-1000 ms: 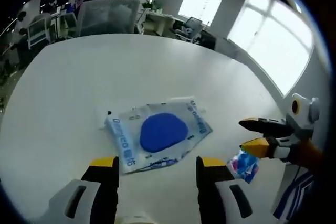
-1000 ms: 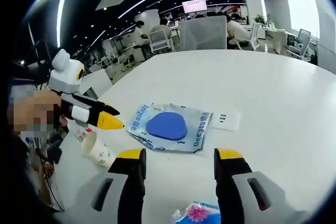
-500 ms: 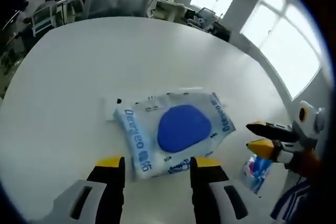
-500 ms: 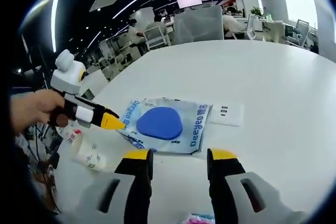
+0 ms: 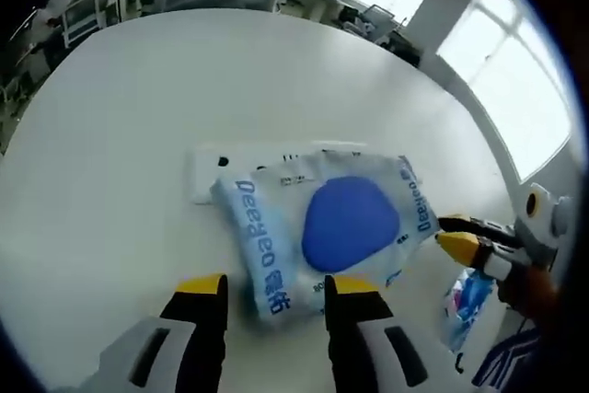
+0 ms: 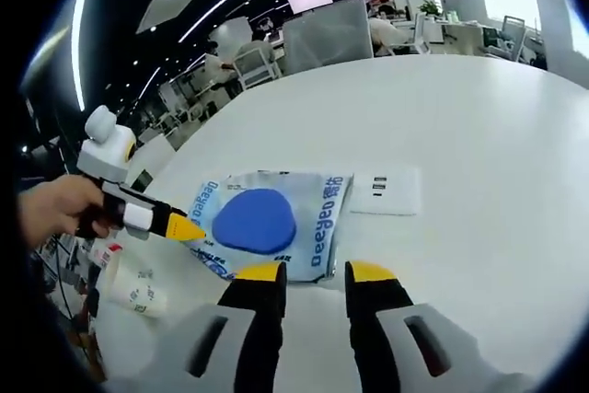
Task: Arrange the tabletop items into an orderly group along one side of the table until the central work area is clear of visible clutter.
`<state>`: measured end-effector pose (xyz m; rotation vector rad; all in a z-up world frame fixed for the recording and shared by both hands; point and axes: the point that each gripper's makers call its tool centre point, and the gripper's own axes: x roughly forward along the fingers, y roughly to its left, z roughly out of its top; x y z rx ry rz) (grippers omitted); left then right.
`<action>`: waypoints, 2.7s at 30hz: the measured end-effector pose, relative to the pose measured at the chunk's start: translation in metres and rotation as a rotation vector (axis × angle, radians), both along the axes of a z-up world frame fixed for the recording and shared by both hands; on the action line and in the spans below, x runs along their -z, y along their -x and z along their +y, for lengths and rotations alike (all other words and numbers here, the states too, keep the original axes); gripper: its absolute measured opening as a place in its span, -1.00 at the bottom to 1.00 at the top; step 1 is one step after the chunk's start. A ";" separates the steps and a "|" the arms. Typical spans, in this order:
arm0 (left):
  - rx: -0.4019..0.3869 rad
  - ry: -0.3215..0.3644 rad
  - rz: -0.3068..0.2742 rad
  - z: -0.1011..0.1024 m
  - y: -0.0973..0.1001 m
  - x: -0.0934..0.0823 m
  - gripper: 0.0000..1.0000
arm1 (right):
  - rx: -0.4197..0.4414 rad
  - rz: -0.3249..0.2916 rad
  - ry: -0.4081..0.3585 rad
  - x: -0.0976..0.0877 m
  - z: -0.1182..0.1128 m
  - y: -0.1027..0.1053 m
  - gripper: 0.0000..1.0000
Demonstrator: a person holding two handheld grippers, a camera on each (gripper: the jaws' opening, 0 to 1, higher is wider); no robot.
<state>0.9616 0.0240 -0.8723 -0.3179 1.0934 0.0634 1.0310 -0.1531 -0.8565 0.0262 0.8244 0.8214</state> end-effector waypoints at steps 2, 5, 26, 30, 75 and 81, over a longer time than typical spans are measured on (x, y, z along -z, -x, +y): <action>-0.007 -0.003 -0.011 0.003 -0.002 -0.001 -0.31 | 0.007 0.012 -0.003 0.003 0.001 -0.001 -0.69; -0.016 -0.009 -0.005 0.008 -0.001 0.000 -0.43 | 0.016 0.015 -0.003 0.005 0.002 -0.005 -0.86; 0.025 0.000 -0.058 -0.010 -0.002 -0.025 -1.00 | -0.019 -0.092 0.008 -0.021 -0.007 -0.005 -1.00; 0.042 -0.003 -0.076 -0.016 0.000 -0.035 -1.00 | -0.012 -0.106 -0.002 -0.035 -0.015 0.001 -1.00; 0.241 -0.098 -0.140 -0.072 0.085 -0.106 -1.00 | -0.011 -0.059 0.007 -0.044 -0.072 0.121 -1.00; 0.266 -0.123 -0.136 -0.074 0.087 -0.110 -1.00 | -0.023 -0.037 0.010 -0.035 -0.070 0.130 -1.00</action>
